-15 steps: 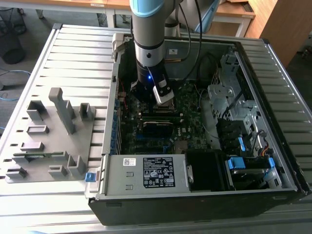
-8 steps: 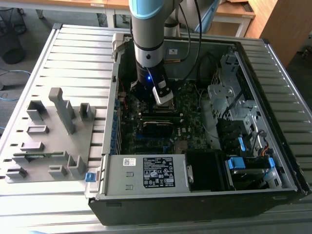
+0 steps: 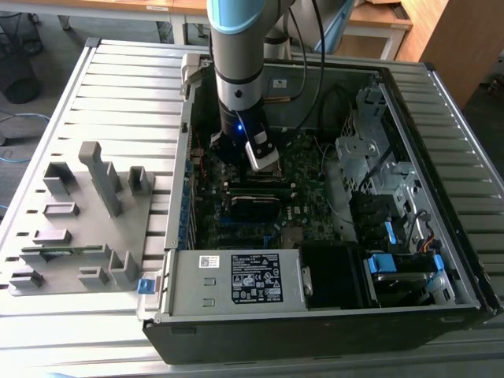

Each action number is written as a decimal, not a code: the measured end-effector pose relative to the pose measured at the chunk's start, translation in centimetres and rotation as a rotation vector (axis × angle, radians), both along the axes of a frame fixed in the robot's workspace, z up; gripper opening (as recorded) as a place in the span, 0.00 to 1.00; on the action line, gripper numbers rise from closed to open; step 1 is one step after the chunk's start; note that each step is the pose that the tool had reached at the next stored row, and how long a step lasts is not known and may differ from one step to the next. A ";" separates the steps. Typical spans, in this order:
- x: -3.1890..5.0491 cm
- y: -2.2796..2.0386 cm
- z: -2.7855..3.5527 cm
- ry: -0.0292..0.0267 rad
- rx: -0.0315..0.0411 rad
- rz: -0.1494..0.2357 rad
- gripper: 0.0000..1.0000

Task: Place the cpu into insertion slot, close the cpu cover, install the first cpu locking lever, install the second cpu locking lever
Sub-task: 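Install the second cpu locking lever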

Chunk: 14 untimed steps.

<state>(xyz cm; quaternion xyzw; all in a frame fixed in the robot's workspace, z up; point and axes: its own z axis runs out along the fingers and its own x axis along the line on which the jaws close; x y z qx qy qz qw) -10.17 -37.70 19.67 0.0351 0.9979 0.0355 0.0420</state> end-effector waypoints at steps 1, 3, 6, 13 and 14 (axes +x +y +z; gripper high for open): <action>-0.01 0.00 -0.01 0.0000 0.0004 0.000 0.10; -0.03 0.00 0.00 0.0000 0.0019 0.000 0.10; -0.03 0.00 0.00 0.0000 0.0031 0.000 0.10; -0.03 -0.01 0.73 0.0000 0.0031 0.000 0.10; -0.03 0.00 0.85 0.0000 0.0031 0.000 0.10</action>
